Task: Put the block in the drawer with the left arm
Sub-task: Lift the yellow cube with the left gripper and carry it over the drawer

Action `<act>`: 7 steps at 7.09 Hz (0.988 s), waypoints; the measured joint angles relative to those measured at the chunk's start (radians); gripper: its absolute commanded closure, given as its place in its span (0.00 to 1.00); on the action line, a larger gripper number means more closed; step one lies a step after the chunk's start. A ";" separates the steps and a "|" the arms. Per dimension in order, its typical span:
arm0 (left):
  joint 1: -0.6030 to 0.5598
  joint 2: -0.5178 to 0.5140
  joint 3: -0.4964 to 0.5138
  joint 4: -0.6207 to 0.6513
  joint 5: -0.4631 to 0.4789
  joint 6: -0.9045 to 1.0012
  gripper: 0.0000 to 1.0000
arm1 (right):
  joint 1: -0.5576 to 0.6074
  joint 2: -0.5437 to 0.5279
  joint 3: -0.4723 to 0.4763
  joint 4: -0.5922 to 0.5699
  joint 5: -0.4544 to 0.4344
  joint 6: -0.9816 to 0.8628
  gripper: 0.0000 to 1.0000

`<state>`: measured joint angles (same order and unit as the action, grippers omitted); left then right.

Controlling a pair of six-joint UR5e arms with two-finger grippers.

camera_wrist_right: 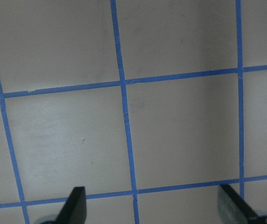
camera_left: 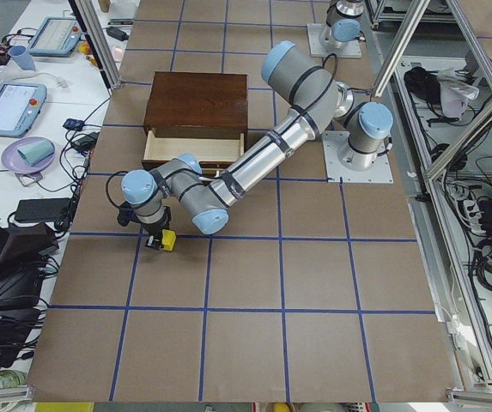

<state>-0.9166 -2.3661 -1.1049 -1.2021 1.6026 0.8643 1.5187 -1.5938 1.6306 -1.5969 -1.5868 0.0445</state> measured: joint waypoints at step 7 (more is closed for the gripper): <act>-0.025 0.330 -0.158 -0.237 -0.028 -0.166 0.74 | 0.000 0.000 0.000 0.000 0.001 0.000 0.00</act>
<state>-0.9418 -2.0358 -1.2626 -1.4390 1.5743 0.6988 1.5186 -1.5938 1.6306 -1.5969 -1.5861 0.0445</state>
